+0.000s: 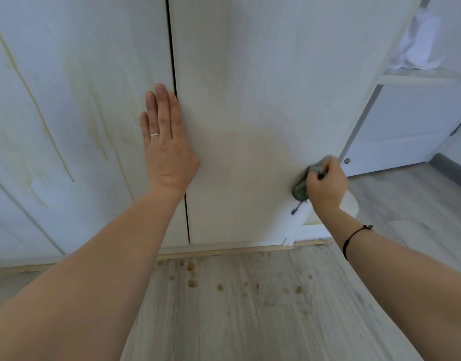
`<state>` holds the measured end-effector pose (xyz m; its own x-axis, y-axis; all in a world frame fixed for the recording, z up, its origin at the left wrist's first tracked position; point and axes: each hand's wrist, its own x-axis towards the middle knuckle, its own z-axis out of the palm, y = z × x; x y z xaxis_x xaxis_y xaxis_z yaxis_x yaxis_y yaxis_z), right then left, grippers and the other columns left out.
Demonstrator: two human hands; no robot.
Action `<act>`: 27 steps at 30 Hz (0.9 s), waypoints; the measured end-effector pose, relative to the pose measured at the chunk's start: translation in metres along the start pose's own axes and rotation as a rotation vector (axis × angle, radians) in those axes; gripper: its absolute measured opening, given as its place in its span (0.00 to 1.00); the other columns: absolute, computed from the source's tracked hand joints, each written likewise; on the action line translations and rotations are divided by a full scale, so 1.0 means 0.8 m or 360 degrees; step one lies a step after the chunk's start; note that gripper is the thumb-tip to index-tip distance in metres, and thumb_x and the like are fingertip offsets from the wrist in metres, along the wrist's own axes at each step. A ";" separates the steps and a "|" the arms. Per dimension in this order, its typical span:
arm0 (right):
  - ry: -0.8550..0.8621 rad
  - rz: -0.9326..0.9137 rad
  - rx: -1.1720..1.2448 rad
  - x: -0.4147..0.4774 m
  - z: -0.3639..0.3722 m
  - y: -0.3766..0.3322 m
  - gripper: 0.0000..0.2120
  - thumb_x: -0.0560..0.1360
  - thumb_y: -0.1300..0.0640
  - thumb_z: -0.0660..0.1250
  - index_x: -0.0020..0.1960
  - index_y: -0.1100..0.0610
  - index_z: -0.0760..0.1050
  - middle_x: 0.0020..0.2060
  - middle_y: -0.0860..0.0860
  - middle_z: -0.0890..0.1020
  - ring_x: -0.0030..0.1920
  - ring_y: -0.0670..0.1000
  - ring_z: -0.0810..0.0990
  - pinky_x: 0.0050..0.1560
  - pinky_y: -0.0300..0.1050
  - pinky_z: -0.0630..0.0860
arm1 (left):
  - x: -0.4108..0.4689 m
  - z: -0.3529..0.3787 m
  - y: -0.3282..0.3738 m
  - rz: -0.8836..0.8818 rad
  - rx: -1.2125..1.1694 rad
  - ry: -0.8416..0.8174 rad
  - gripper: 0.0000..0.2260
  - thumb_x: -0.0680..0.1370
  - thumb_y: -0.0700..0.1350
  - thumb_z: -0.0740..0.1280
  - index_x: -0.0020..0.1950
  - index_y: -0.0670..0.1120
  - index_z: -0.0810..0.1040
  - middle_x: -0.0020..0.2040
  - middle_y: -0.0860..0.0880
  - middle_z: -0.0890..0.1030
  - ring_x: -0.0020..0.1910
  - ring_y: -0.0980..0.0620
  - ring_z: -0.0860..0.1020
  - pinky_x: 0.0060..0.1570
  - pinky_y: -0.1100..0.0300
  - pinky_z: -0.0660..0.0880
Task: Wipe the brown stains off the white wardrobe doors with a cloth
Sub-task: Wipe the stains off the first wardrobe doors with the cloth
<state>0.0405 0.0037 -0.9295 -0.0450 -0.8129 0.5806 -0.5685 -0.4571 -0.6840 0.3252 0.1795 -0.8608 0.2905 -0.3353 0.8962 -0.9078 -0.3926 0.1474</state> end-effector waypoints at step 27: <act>-0.2400 -0.1365 -0.0822 -0.230 0.223 -0.049 0.19 0.80 0.58 0.61 0.71 0.58 0.70 0.63 0.59 0.76 0.61 0.60 0.76 0.54 0.49 0.74 | 0.006 -0.003 -0.016 0.0130 -0.0001 0.0041 0.38 0.68 0.34 0.63 0.79 0.35 0.59 0.79 0.37 0.60 0.79 0.37 0.57 0.78 0.47 0.52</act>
<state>0.2173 0.1068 -1.0878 0.9029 -0.1658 -0.3966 -0.2141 -0.9735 -0.0803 0.3373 0.1848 -0.8575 0.2076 -0.3439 0.9158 -0.9283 -0.3645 0.0735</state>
